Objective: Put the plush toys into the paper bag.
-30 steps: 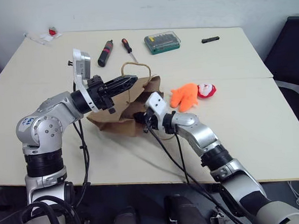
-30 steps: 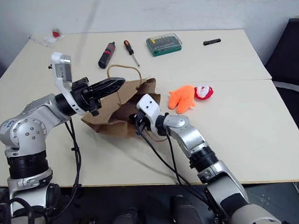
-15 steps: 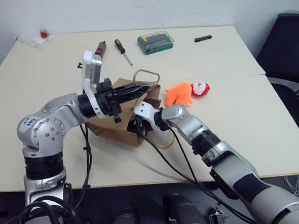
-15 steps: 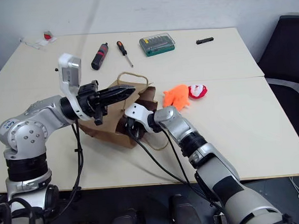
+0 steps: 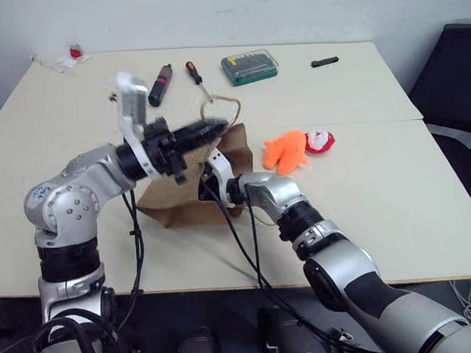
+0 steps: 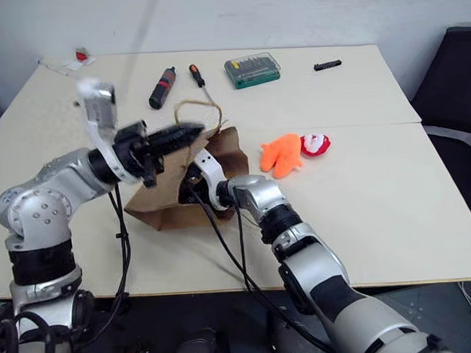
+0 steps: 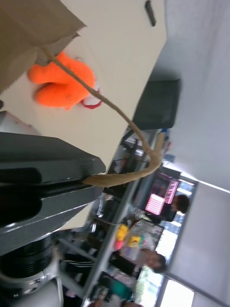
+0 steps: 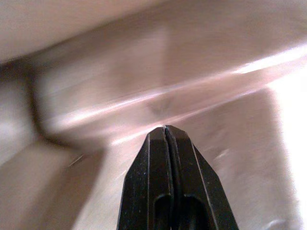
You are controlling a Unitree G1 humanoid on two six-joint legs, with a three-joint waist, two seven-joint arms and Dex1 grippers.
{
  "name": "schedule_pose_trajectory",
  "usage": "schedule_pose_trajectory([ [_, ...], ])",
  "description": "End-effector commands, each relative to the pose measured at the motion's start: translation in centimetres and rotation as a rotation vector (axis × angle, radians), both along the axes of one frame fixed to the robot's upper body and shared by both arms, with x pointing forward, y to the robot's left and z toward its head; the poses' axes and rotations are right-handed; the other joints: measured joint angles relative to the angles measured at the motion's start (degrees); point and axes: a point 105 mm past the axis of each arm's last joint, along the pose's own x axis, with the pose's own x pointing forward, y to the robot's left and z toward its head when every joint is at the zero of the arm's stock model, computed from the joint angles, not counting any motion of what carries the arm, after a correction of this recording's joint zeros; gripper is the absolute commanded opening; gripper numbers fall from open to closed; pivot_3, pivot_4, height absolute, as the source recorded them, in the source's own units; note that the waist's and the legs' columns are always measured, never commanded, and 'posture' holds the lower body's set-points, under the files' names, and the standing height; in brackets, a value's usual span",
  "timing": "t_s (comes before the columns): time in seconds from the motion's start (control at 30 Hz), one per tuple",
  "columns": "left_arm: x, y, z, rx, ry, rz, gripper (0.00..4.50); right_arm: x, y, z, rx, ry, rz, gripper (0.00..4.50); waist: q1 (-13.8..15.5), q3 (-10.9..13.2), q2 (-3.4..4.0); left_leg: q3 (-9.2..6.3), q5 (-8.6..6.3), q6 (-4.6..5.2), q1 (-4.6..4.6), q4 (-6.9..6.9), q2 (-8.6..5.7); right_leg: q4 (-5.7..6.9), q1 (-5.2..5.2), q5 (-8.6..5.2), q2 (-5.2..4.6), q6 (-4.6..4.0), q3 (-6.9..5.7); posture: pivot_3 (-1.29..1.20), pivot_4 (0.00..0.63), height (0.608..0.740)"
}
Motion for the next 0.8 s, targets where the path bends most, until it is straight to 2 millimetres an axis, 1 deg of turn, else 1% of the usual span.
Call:
schedule_pose_trajectory([
  [0.03, -0.6, 1.0, 3.0, -0.071, -0.072, 0.010, 0.00, 0.4, -0.8, -1.6, -0.078, -0.003, -0.039, 0.03, -0.04, 0.00, 0.00, 0.00, 0.00, 0.00, 0.00, -0.02, -0.01, -0.01, 0.01, 0.00, 0.00, 0.00, 0.00, 0.00, 0.150, 0.740],
  [0.13, -0.4, 1.7, 4.3, -0.100, -0.088, 0.031, 0.00, 0.2, -1.0, -2.4, -0.126, -0.023, -0.026, 0.03, -0.05, 0.00, 0.00, 0.00, 0.00, 0.00, 0.00, -0.03, 0.00, -0.01, 0.01, 0.00, 0.00, 0.00, -0.01, 0.00, 0.150, 0.740],
  [0.17, -0.4, 1.7, 4.5, -0.101, -0.089, 0.031, 0.00, 0.1, -1.1, -2.6, -0.134, -0.026, -0.023, 0.03, -0.09, 0.00, 0.00, 0.00, 0.00, 0.00, 0.00, -0.03, 0.00, 0.00, 0.01, 0.00, 0.00, 0.00, -0.01, 0.00, 0.150, 0.740],
  [0.2, -0.5, 1.7, 4.4, -0.095, -0.089, 0.029, 0.00, 0.1, -1.1, -2.7, -0.136, -0.027, -0.020, 0.03, -0.11, 0.00, 0.00, 0.00, 0.00, 0.00, 0.00, -0.03, 0.00, -0.01, 0.01, 0.00, 0.00, 0.00, -0.01, 0.00, 0.150, 0.740],
  [0.27, -0.5, 1.2, 3.5, -0.055, -0.084, 0.022, 0.00, 0.0, -1.0, -2.6, -0.125, -0.032, -0.014, 0.03, -0.11, 0.00, 0.00, -0.01, 0.00, 0.00, 0.00, -0.04, 0.00, -0.01, 0.01, 0.00, 0.00, 0.00, -0.02, 0.00, 0.150, 0.740],
  [0.37, -0.2, 0.6, 1.7, -0.001, -0.066, 0.034, 0.00, -0.1, -0.6, -1.2, -0.086, -0.114, 0.019, 0.03, -0.04, 0.00, 0.00, -0.02, 0.00, 0.00, 0.00, -0.04, 0.00, -0.01, 0.01, 0.00, 0.00, 0.00, -0.02, 0.00, 0.150, 0.740],
  [0.43, 0.3, 0.5, 0.7, 0.023, -0.055, 0.059, 0.00, -0.6, -0.3, 0.6, -0.030, -0.193, 0.065, 0.03, -0.05, 0.00, 0.01, -0.01, 0.00, 0.00, 0.00, -0.04, -0.01, -0.02, 0.01, 0.00, -0.01, 0.00, -0.02, 0.00, 0.150, 0.740],
  [0.5, 0.5, 0.6, -0.2, 0.052, -0.050, 0.074, 0.00, -1.4, -0.6, 2.4, 0.002, -0.290, 0.111, 0.03, -0.07, 0.01, 0.02, -0.01, 0.00, -0.01, -0.02, -0.06, 0.00, -0.04, 0.00, 0.00, 0.00, 0.00, -0.03, 0.00, 0.150, 0.740],
  [0.57, 0.4, 0.6, -0.8, 0.068, -0.042, 0.069, 0.00, -2.6, -1.5, 3.7, 0.006, -0.363, 0.150, 0.03, -0.05, 0.02, 0.03, -0.03, 0.00, -0.01, -0.08, -0.08, 0.00, -0.06, -0.05, 0.00, 0.01, 0.00, -0.04, 0.00, 0.150, 0.740],
  [0.63, 0.5, 0.9, -1.1, 0.065, -0.030, 0.073, 0.00, -3.6, -2.9, 4.5, 0.008, -0.389, 0.151, 0.03, 0.02, 0.02, 0.03, -0.05, 0.00, -0.01, -0.15, -0.08, 0.00, -0.08, -0.11, 0.00, 0.01, 0.00, -0.06, 0.00, 0.150, 0.740],
  [0.73, 0.6, 1.4, -1.5, 0.075, -0.018, 0.086, 0.00, -4.7, -5.6, 5.4, 0.002, -0.415, 0.107, 0.03, 0.07, 0.02, 0.03, -0.08, -0.01, -0.02, -0.16, -0.08, 0.01, -0.10, -0.10, 0.00, 0.01, 0.00, -0.09, 0.00, 0.150, 0.740],
  [0.8, 0.6, 1.6, -1.9, 0.092, -0.011, 0.086, 0.00, -5.6, -7.6, 6.2, 0.044, -0.395, 0.060, 0.03, 0.12, 0.01, 0.03, -0.09, -0.01, -0.02, -0.15, -0.09, 0.01, -0.10, -0.10, 0.00, 0.01, 0.00, -0.09, 0.00, 0.150, 0.740],
])
